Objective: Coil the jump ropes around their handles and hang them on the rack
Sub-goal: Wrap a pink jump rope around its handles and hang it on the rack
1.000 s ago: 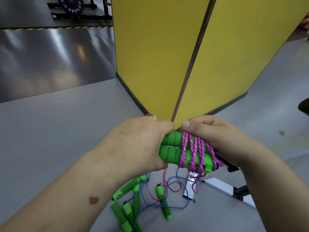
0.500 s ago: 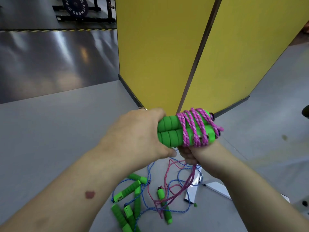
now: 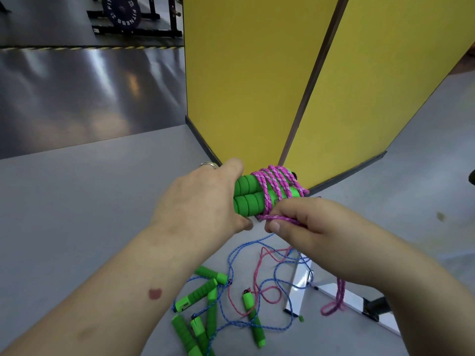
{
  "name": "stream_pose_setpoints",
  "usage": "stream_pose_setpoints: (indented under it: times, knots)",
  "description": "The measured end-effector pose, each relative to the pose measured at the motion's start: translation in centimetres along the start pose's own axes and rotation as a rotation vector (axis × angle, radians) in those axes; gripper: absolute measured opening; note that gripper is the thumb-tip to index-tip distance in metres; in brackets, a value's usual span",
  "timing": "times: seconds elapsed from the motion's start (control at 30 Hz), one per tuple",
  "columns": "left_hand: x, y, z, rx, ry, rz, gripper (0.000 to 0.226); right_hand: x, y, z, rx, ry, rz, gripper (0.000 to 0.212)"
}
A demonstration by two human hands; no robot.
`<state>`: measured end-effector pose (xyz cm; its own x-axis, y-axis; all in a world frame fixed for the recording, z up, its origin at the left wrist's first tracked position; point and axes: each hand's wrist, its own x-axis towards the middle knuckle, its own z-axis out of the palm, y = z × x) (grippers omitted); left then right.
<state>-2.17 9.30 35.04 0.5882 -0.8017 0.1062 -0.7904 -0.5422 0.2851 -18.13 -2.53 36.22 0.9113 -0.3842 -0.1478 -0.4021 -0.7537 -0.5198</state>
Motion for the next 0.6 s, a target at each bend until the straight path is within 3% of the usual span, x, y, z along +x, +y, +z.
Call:
stream_pose_setpoints:
  times: [0.2, 0.37, 0.6]
  knots:
    - [-0.3, 0.1, 0.8, 0.042, -0.065, 0.129, 0.065, -0.1, 0.4, -1.2, 0.155, 0.183, -0.049, 0.013]
    - [-0.3, 0.5, 0.9, 0.076, -0.114, 0.245, 0.067, 0.5, 1.3, -0.7, 0.271, 0.353, -0.044, 0.014]
    - [-0.8, 0.8, 0.8, 0.021, -0.167, 0.383, 0.075, 1.0, 2.4, -0.7, 0.439, 0.381, 0.007, 0.006]
